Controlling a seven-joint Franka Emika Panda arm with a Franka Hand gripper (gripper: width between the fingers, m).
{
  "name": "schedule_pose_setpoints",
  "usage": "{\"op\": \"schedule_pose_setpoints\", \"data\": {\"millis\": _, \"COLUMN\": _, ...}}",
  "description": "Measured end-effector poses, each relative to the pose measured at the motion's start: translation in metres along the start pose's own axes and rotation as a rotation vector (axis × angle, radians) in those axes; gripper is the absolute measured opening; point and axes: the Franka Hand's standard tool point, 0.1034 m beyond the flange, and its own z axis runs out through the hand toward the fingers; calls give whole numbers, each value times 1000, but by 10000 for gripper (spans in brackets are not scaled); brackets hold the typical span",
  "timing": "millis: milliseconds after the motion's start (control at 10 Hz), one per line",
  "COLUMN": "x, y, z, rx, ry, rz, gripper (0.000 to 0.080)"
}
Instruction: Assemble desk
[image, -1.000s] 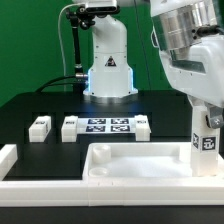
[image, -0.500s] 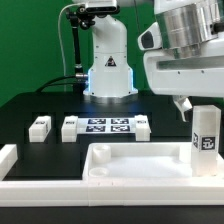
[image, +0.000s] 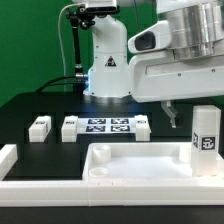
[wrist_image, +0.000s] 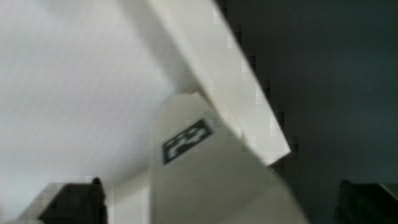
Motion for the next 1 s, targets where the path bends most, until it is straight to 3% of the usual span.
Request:
{"op": "schedule_pose_setpoints", "data": {"millis": 100, "x": 1, "y": 1, "z": -1, "rx": -50, "ry": 14, "rz": -206, "gripper": 649}}
{"op": "schedule_pose_setpoints", "data": {"millis": 200, "x": -1, "y": -2, "z": 0, "rx": -82, "ry": 18, "rz": -347, "gripper": 649}}
{"op": "schedule_pose_setpoints", "data": {"millis": 300, "x": -1, "y": -2, "z": 0, "rx": -77, "ry": 17, "rz": -326, "gripper": 649}}
{"op": "schedule_pose_setpoints", "data": {"millis": 500, "x": -1, "y": -1, "z": 1, "rx": -78, "ry": 17, "rz": -313, "gripper": 399}}
{"op": "schedule_pose_setpoints", "data": {"millis": 600, "x": -1, "y": -2, "z": 1, "rx": -77, "ry": 19, "rz": -251, "gripper": 399}}
{"op": "schedule_pose_setpoints", "data": {"millis": 700, "x": -1, "y": -2, "z": 0, "rx": -77, "ry": 22, "rz": -198, "gripper": 288}}
{"op": "schedule_pose_setpoints", "data": {"millis": 1000, "x": 0, "y": 4, "z": 0, "rx": -77, "ry": 28, "rz": 52, "gripper": 289}}
